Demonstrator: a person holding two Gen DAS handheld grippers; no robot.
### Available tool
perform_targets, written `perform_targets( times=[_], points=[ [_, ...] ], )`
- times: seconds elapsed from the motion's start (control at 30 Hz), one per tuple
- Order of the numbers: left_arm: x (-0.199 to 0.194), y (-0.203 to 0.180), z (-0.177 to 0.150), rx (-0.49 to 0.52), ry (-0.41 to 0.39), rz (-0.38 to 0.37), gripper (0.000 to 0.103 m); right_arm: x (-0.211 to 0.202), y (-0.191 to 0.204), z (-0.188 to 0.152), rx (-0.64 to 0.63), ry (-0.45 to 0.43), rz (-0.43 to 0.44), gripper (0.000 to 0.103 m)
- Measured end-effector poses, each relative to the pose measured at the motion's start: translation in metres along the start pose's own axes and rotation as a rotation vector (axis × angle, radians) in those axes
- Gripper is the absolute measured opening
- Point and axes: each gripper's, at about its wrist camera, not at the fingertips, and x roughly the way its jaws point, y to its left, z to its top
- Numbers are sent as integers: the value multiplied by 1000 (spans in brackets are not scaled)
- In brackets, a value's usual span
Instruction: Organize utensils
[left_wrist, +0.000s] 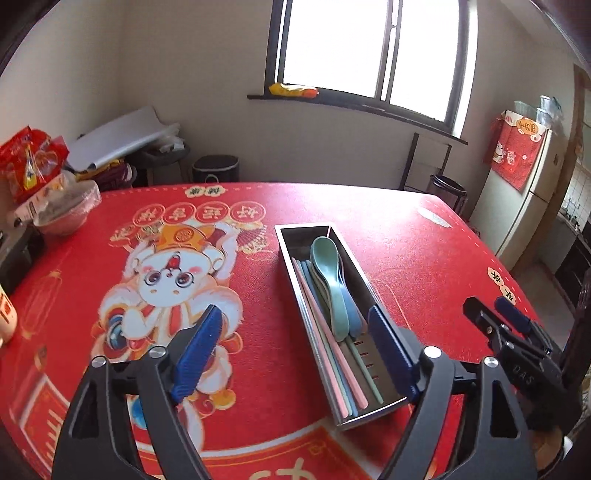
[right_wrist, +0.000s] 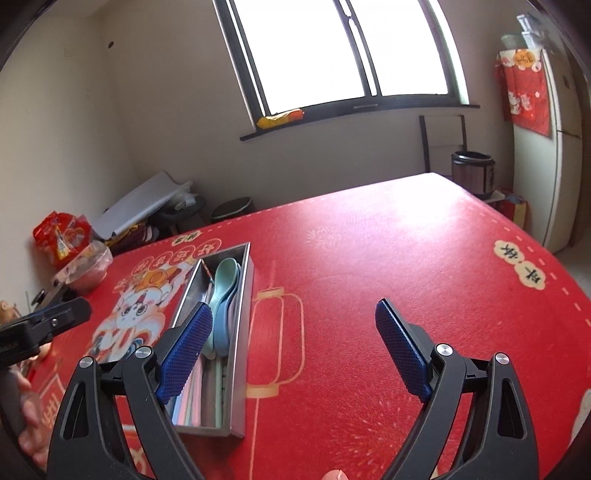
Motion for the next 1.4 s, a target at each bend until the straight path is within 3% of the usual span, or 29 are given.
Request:
perform_targets(
  times=[0.1,0.33,0.53,1.4],
  points=[
    [-32,8,-4,45,-78,19,90,-36,6,8,-18,-73,-69,87],
    [-89,16,-17,106,-213,4,93,-111,10,21,-12,-185,-189,87],
    [-121,21,-28,75,-293,16,97,-142,16,13,-34,-196,-224,87],
    [-133,11,-36,96,-307,-21,97,-165,35,4,-76,-205,-296,87]
  ],
)
